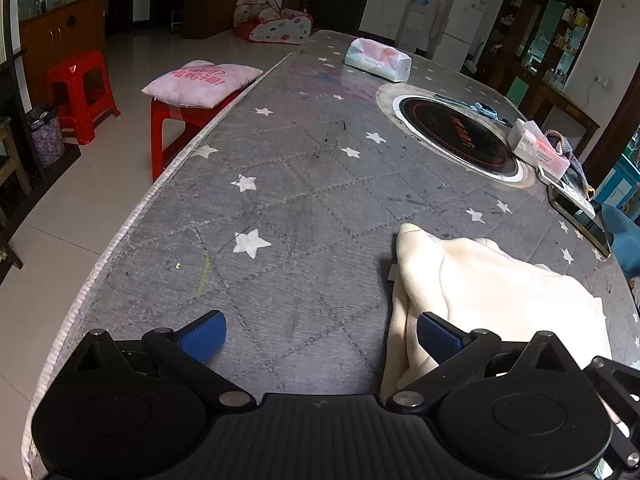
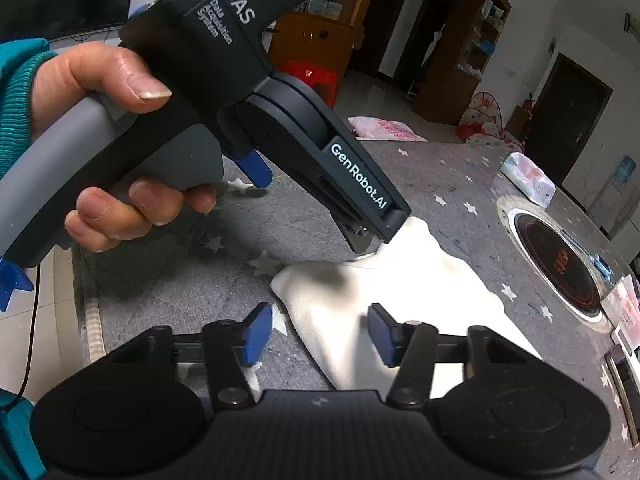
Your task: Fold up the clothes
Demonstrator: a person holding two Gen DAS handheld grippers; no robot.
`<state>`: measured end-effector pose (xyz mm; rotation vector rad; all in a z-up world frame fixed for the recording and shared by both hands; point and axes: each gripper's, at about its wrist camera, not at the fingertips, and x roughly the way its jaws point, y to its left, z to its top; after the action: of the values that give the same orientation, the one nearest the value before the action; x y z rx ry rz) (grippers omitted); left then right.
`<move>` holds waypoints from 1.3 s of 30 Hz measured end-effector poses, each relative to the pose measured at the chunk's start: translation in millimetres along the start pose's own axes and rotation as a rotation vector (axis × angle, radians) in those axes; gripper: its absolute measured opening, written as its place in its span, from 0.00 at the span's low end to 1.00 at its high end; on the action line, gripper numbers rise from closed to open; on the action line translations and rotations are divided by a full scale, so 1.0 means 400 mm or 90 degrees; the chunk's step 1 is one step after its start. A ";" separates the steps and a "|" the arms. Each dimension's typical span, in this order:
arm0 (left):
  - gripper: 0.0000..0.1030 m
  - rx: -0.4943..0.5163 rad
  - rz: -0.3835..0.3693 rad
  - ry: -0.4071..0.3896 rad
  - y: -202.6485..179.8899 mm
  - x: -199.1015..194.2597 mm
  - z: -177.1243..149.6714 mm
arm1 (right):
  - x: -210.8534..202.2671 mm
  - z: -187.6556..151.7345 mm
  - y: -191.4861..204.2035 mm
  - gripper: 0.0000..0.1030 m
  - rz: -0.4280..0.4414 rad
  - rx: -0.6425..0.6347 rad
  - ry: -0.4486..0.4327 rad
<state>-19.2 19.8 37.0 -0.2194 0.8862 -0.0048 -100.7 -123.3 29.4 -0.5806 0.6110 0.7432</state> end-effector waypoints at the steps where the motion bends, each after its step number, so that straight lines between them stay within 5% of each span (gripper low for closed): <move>1: 1.00 0.001 0.000 0.000 -0.001 0.000 0.000 | 0.003 0.000 0.001 0.49 0.001 0.002 0.001; 17: 1.00 0.003 -0.006 0.010 -0.010 0.007 0.002 | 0.021 -0.003 0.011 0.33 -0.033 -0.016 -0.005; 22: 1.00 0.009 -0.003 0.007 -0.015 0.003 0.003 | 0.014 -0.001 0.011 0.35 -0.026 -0.012 -0.005; 26: 1.00 0.020 0.004 0.002 -0.018 0.000 0.000 | 0.000 -0.001 0.007 0.48 -0.020 -0.005 -0.014; 30: 1.00 0.008 0.006 0.009 -0.013 0.006 0.001 | 0.005 -0.001 0.012 0.46 -0.021 -0.009 -0.009; 33: 1.00 -0.002 -0.007 0.011 -0.009 0.002 0.001 | 0.017 -0.002 0.019 0.43 -0.029 -0.016 -0.008; 39: 1.00 -0.049 -0.048 0.017 -0.002 -0.002 0.003 | 0.002 0.005 -0.008 0.12 -0.020 0.028 -0.028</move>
<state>-18.6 19.5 38.3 -0.3261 0.9045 -0.0439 -97.4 -123.7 31.0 -0.5312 0.5750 0.7096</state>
